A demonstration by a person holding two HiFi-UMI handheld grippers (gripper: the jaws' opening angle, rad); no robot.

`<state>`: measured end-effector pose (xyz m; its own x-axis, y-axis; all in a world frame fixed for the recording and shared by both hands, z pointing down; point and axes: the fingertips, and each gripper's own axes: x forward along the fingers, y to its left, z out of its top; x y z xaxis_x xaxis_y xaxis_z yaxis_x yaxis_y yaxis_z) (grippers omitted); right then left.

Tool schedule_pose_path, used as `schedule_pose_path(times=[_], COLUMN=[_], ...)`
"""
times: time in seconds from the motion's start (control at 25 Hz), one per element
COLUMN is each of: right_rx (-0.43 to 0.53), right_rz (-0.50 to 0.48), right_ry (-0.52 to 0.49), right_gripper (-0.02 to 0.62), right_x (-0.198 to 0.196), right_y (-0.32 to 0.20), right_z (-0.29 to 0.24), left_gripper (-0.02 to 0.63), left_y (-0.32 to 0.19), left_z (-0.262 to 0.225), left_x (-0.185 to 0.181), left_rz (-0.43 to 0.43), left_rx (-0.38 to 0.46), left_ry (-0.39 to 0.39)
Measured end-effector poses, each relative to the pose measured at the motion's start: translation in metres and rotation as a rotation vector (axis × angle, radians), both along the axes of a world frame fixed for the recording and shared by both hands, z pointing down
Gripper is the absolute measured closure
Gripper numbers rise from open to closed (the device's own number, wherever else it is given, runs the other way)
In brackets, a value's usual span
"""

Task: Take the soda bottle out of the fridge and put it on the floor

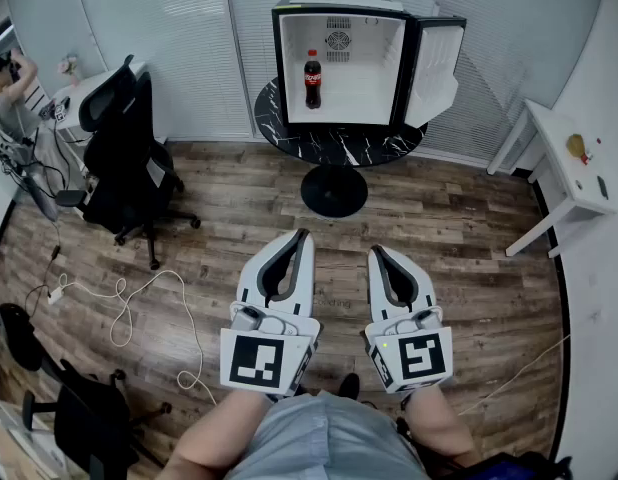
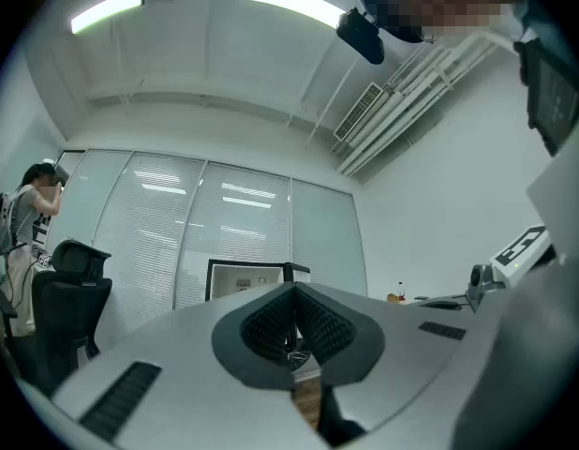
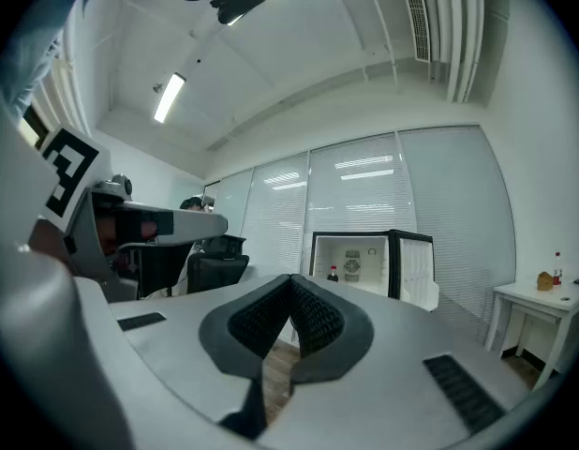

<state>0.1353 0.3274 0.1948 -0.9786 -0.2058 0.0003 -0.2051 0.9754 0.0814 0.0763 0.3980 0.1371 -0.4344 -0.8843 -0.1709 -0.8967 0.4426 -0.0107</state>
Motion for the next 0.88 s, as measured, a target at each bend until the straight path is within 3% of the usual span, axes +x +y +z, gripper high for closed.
schedule_pose_path(times=[0.4,0.68,0.88], right_rx=[-0.035,-0.05,-0.043], right_rz=[0.018,0.102,0.117], right_ry=[-0.02,-0.018,-0.005], right_gripper=[0.583,0.581,0.581], right_x=[-0.014,-0.031,-0.046], right_y=[0.014,0.016,0.005], right_z=[0.002,0.006,0.01], left_gripper=[0.589,0.589,0.589], left_y=[0.022,0.043,0.031], left_z=[0.005,0.019,0.038], left_x=[-0.019,-0.045,-0.061], left_rz=[0.011,0.027,0.039], left_rx=[-0.009,-0.024,-0.048], left_ry=[0.009,0.034,0.045])
